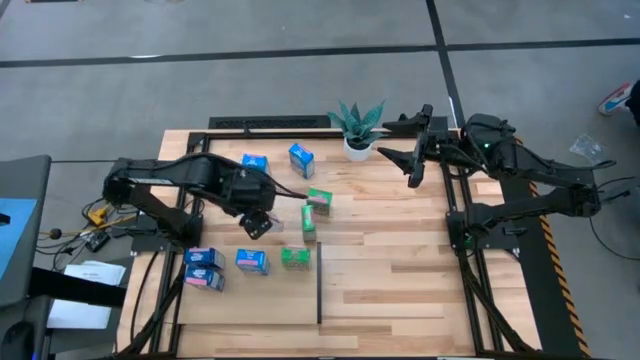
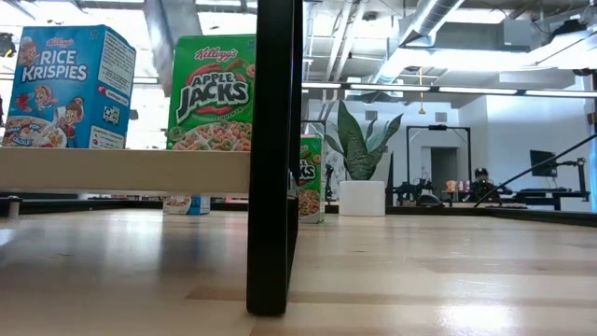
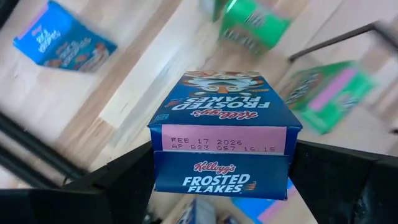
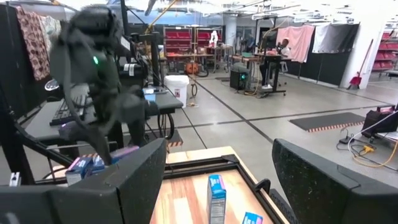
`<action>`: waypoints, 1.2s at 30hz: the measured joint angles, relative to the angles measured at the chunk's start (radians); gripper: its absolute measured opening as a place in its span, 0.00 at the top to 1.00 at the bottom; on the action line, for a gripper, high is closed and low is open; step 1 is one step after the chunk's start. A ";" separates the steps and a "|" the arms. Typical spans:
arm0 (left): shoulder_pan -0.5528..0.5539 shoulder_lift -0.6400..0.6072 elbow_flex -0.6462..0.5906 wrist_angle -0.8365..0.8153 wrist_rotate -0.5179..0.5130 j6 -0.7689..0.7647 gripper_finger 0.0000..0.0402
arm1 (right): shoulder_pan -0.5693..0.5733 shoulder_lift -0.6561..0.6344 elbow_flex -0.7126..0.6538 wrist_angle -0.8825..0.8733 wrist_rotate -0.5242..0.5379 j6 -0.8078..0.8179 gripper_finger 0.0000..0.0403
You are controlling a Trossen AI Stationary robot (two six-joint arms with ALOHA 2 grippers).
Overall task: Stack cereal on shelf
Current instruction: Put the blue cereal box on the shelf aligned with the other blue cereal boxes
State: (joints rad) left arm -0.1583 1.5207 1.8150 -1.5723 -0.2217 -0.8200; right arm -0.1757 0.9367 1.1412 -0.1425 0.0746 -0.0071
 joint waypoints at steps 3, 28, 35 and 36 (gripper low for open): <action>-0.038 -0.004 0.063 0.000 -0.020 -0.039 0.21 | 0.001 0.000 0.000 0.000 0.000 0.000 0.21; -0.590 0.004 0.206 -0.001 0.281 -0.986 0.21 | 0.001 0.000 0.000 -0.070 -0.004 0.027 0.21; -0.729 0.025 0.160 0.002 0.247 -1.223 0.21 | 0.001 0.000 0.000 -0.067 -0.004 0.026 0.21; -0.744 0.028 0.150 0.000 0.248 -1.257 0.21 | 0.001 0.000 0.000 -0.067 -0.004 0.026 0.21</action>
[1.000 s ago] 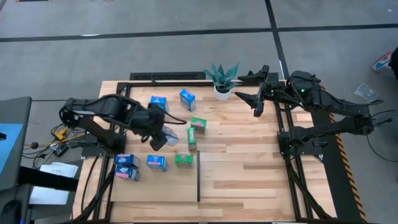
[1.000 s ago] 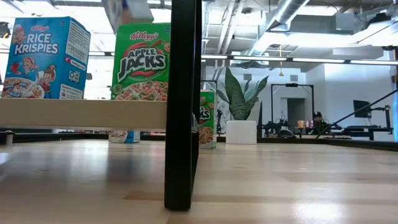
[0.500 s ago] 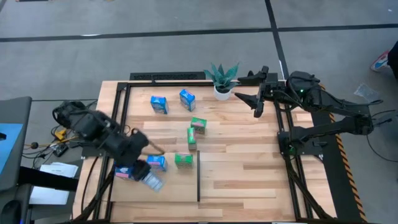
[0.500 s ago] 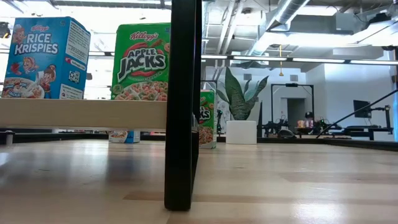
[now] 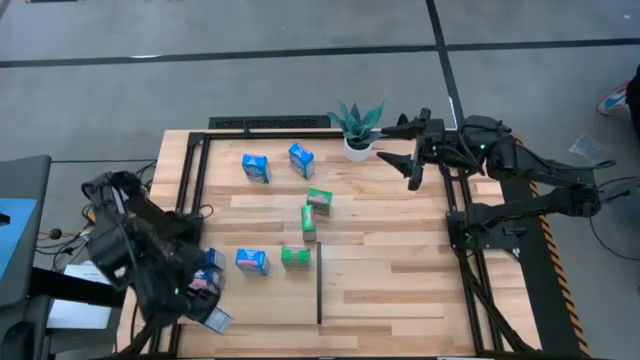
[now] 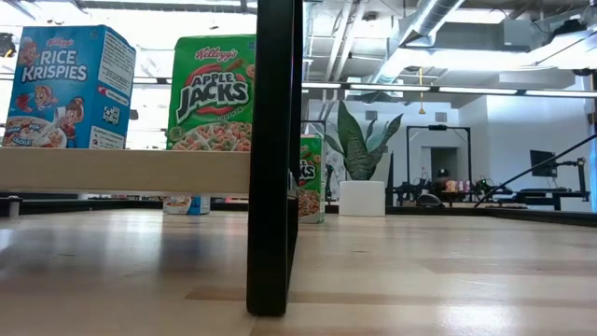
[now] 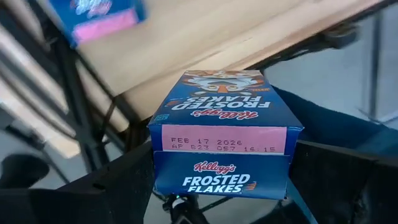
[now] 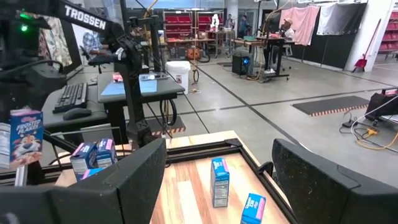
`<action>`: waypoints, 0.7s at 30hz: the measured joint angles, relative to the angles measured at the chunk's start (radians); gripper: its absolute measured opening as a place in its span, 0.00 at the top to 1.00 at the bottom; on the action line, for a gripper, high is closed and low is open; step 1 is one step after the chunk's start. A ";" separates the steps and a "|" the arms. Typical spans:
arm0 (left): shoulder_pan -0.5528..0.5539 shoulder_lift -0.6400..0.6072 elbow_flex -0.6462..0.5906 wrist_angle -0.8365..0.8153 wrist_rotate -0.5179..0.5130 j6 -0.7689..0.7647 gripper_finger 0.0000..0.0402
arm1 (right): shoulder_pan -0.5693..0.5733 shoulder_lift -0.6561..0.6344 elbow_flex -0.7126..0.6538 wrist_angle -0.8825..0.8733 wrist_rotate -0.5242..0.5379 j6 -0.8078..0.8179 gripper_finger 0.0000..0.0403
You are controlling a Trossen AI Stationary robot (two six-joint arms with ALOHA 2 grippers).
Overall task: Stack cereal on shelf
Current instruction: Put the blue cereal box on the shelf aligned with the other blue cereal boxes
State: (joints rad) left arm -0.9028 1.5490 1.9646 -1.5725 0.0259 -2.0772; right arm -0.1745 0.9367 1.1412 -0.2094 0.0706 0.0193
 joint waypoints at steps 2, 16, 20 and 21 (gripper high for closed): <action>-0.026 0.009 -0.026 0.001 0.011 -0.053 0.21 | 0.000 0.000 0.000 0.000 0.000 0.000 0.21; -0.100 0.025 -0.253 0.017 0.073 -0.251 0.21 | 0.000 0.000 0.000 0.000 0.000 0.000 0.21; -0.098 0.024 -0.290 0.024 0.038 -0.254 0.21 | 0.000 0.000 0.000 0.000 0.000 0.000 0.21; -0.097 0.024 -0.300 0.025 0.038 -0.253 0.21 | 0.000 0.000 0.000 0.000 0.000 0.000 0.21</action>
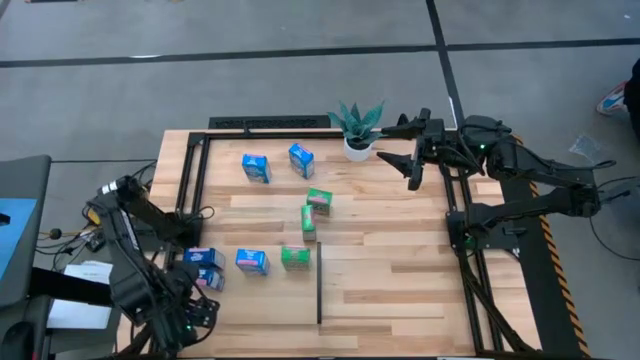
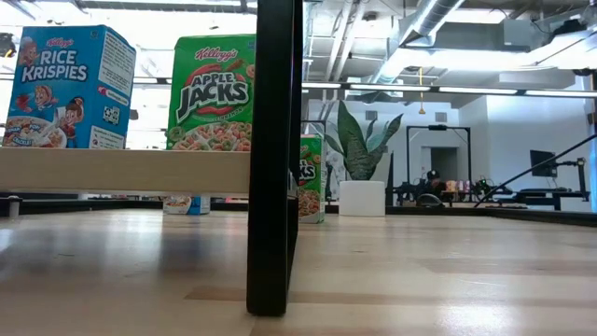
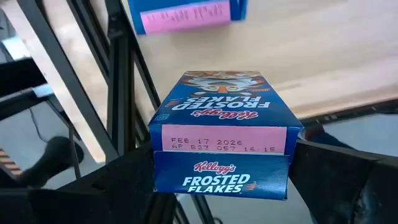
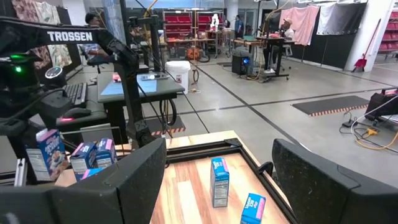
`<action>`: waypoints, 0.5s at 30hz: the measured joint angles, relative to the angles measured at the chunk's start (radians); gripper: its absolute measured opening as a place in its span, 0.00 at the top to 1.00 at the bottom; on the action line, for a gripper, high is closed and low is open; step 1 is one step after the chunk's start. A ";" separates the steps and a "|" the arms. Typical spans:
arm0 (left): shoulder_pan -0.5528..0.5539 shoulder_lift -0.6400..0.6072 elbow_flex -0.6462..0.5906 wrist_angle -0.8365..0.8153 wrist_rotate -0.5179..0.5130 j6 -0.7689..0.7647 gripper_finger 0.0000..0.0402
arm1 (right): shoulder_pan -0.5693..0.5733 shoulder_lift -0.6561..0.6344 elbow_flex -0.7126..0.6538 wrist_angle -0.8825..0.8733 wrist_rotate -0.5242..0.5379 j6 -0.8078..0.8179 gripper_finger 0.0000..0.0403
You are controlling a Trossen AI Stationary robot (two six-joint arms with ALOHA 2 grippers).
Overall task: Stack cereal on shelf
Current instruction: Put the blue cereal box on the shelf aligned with the other blue cereal boxes
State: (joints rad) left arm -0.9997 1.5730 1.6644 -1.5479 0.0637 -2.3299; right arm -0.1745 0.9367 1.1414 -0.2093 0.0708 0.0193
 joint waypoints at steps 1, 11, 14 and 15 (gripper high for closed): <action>0.000 0.000 -0.009 0.000 0.000 0.007 0.21 | 0.000 0.000 0.000 0.000 0.000 0.000 0.21; -0.007 0.000 -0.112 0.104 -0.016 -0.009 0.21 | 0.000 0.000 0.000 0.000 0.000 0.000 0.21; -0.006 0.000 -0.140 0.150 -0.028 -0.009 0.21 | 0.000 0.000 0.000 0.000 0.000 0.000 0.21; -0.006 0.000 -0.148 0.161 -0.026 -0.010 0.21 | 0.000 0.000 0.000 0.000 0.000 0.000 0.21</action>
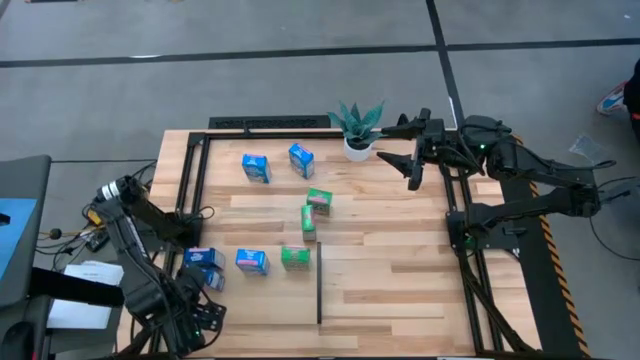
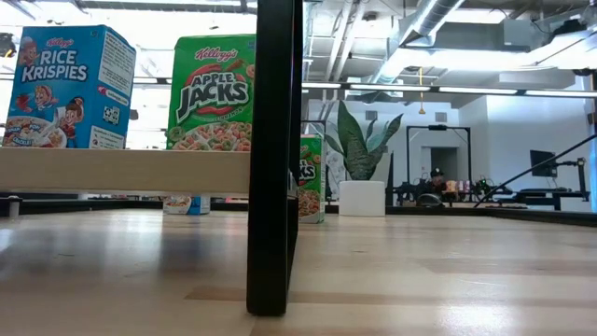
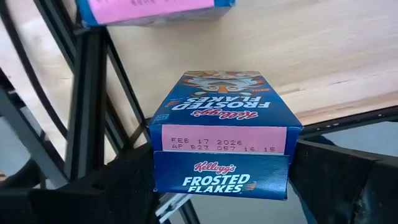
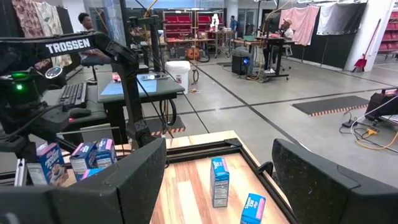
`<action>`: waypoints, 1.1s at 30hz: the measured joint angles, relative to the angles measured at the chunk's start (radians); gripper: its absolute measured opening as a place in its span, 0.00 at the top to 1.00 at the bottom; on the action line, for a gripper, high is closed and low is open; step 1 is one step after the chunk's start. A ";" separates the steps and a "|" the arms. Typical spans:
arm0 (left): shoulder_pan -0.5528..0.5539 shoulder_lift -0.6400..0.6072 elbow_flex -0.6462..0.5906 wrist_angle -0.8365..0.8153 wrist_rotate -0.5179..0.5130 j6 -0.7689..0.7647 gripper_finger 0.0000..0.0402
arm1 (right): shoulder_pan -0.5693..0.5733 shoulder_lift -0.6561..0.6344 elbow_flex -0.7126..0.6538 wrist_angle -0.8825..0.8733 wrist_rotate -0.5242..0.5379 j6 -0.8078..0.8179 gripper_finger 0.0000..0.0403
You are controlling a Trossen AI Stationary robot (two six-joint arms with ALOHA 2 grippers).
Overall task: Stack cereal on shelf
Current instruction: Put the blue cereal box on the shelf aligned with the other blue cereal boxes
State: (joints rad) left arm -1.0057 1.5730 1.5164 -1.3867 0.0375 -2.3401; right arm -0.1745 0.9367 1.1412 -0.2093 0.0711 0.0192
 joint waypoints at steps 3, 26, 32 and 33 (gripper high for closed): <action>0.000 0.000 -0.018 0.005 0.015 -0.003 0.21 | 0.000 0.000 0.000 0.000 0.000 0.000 0.21; 0.033 0.000 -0.028 -0.068 0.009 -0.003 0.21 | -0.005 0.000 0.000 -0.019 0.000 -0.004 0.21; 0.033 0.000 -0.028 -0.062 0.017 -0.003 0.21 | -0.005 0.000 0.000 -0.020 0.000 -0.004 0.21; 0.033 0.000 -0.028 -0.062 0.020 -0.003 0.21 | -0.005 0.000 0.000 -0.020 0.000 -0.004 0.21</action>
State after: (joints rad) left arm -0.9726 1.5726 1.4879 -1.4490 0.0573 -2.3432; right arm -0.1795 0.9368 1.1413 -0.2291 0.0712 0.0154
